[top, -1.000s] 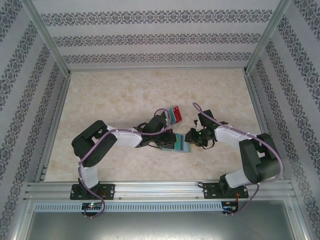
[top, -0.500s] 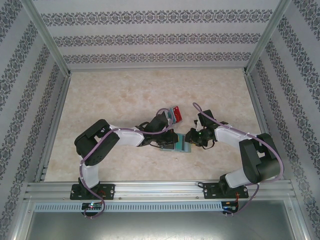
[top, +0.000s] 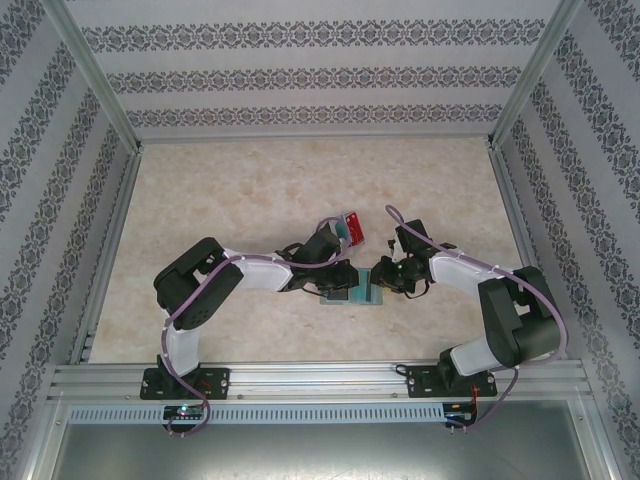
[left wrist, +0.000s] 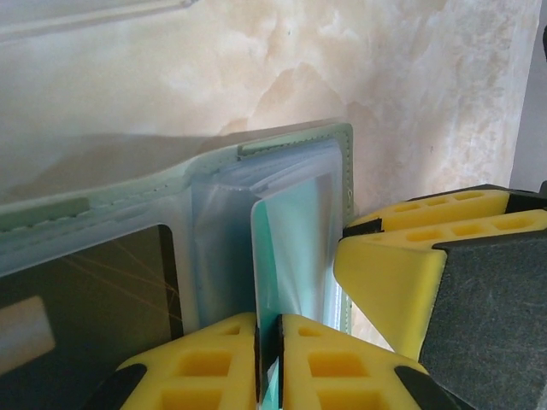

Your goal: Put the credit cards into the card holder

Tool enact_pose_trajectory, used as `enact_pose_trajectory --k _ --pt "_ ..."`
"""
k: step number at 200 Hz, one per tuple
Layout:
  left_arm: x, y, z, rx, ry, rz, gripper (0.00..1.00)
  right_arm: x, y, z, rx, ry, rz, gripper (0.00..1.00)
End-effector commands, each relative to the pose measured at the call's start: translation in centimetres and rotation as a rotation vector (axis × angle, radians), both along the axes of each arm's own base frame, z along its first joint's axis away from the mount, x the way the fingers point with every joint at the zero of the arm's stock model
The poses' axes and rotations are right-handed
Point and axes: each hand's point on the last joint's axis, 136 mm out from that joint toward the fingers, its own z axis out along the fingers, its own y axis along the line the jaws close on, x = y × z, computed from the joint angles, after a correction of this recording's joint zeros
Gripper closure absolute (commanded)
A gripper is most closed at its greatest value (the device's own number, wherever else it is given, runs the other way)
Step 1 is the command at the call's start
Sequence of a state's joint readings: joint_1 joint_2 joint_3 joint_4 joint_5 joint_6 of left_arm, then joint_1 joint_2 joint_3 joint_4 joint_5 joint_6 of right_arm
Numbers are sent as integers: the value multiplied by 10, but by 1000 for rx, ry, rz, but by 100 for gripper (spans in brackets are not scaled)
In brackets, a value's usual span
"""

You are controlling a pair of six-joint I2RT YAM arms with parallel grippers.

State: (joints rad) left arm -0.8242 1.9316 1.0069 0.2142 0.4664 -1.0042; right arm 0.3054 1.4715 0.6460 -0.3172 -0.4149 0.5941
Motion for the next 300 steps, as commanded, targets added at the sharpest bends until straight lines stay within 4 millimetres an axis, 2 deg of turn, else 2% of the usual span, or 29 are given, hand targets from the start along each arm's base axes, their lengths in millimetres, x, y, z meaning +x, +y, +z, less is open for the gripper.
enact_pose_trajectory --k 1,24,74,146,162,172,186,205,223,240,259,300 --pt "-15 0 -12 55 20 -43 85 -10 -7 -17 -65 37 20 73" --pt "-16 1 -13 59 19 -44 83 -10 -7 -17 -65 36 20 73" --pt "-11 -11 -8 21 11 -54 81 -10 -5 -18 -61 43 26 73" --pt "-14 -10 -11 14 26 -49 74 -11 -7 -18 -62 39 19 74" --pt "-14 -6 -11 23 15 -25 73 -10 -7 -16 -64 28 17 74" --pt "-12 -1 -9 35 8 -5 66 -10 -8 -16 -67 28 16 74" --pt "-11 6 -7 70 -5 9 69 -11 -9 -16 -69 29 15 74" --pt "-11 15 -4 100 -17 35 65 -11 -9 -17 -68 33 15 74" --pt "-12 17 -4 103 -21 37 65 -10 -8 -16 -68 30 15 74" --pt "-11 13 -5 92 -14 29 66 -10 -8 -16 -66 30 16 74" --pt "-12 4 -5 56 -6 6 71 -11 -7 -17 -65 32 18 74" --pt "-13 -8 -6 22 10 -26 72 -10 -7 -16 -64 30 19 74"
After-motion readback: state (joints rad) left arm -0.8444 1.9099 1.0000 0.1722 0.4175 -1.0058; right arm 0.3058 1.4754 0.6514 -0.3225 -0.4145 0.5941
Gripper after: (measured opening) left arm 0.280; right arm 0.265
